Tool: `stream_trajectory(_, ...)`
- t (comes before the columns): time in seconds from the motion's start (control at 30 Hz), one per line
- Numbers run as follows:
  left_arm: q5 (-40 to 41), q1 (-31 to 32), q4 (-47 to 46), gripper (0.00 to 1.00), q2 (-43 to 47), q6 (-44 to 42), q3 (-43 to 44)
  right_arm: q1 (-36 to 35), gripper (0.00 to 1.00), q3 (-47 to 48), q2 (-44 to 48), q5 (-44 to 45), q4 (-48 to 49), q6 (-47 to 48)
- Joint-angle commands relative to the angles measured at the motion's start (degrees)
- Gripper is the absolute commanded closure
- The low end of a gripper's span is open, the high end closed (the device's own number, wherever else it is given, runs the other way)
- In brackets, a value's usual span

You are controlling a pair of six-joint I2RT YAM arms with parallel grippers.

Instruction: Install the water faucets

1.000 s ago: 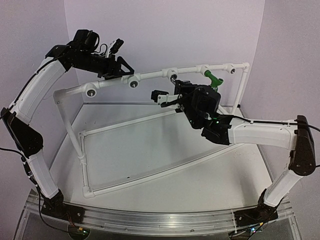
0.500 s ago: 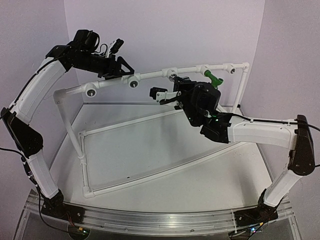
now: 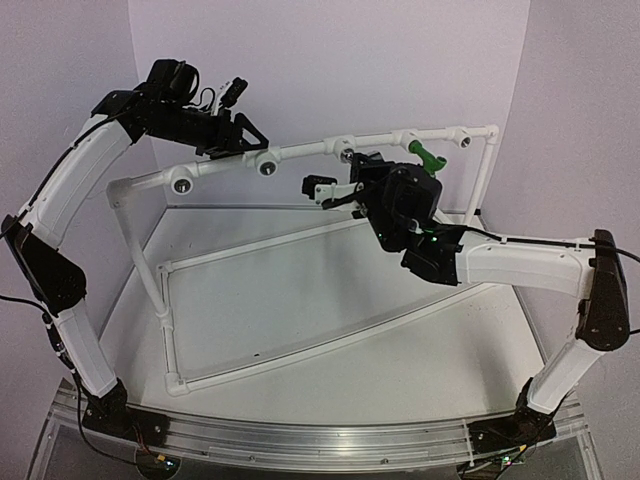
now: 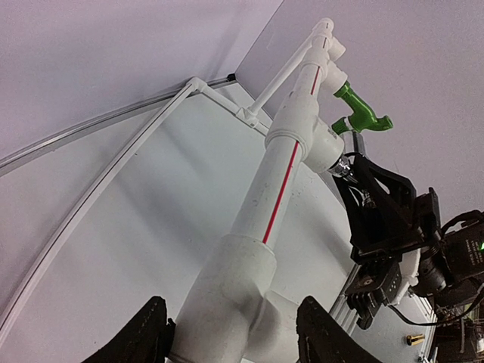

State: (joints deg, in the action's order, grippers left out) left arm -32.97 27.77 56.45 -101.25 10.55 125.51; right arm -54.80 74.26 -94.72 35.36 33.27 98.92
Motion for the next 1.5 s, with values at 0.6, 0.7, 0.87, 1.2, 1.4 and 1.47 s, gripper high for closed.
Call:
stream_trajectory(0.6, -3.35, 1.76, 4.24, 0.44, 0.46, 2.72, -4.01, 0.30, 1.00, 5.72, -3.18, 4.88, 1.93, 6.36)
stream_trajectory(0.7, -3.62, 1.77, 3.61, 0.44, 0.75, 2.91, -4.85, -0.50, 1.00, 5.96, -3.31, 5.70, 1.80, 7.22)
stream_trajectory(0.87, -3.99, 1.74, 3.18, 0.46, 0.79, 2.99, -5.69, -2.55, 1.00, 6.67, -3.52, 6.41, 1.71, 7.32)
stream_trajectory(1.2, -4.17, 1.67, 2.67, 0.43, 0.96, 3.46, -3.86, -3.21, 1.00, 5.03, 1.19, 6.98, -0.05, 2.42)
stream_trajectory(1.4, -5.57, 1.70, 3.03, 0.41, -0.11, 4.17, -0.66, -3.41, 1.00, 3.88, 2.92, 6.05, -1.56, 0.08)
stream_trajectory(1.47, -5.37, 1.76, 3.09, 0.41, -0.18, 4.22, -0.19, -3.52, 1.00, 4.18, 2.87, 6.25, -1.73, -0.21)
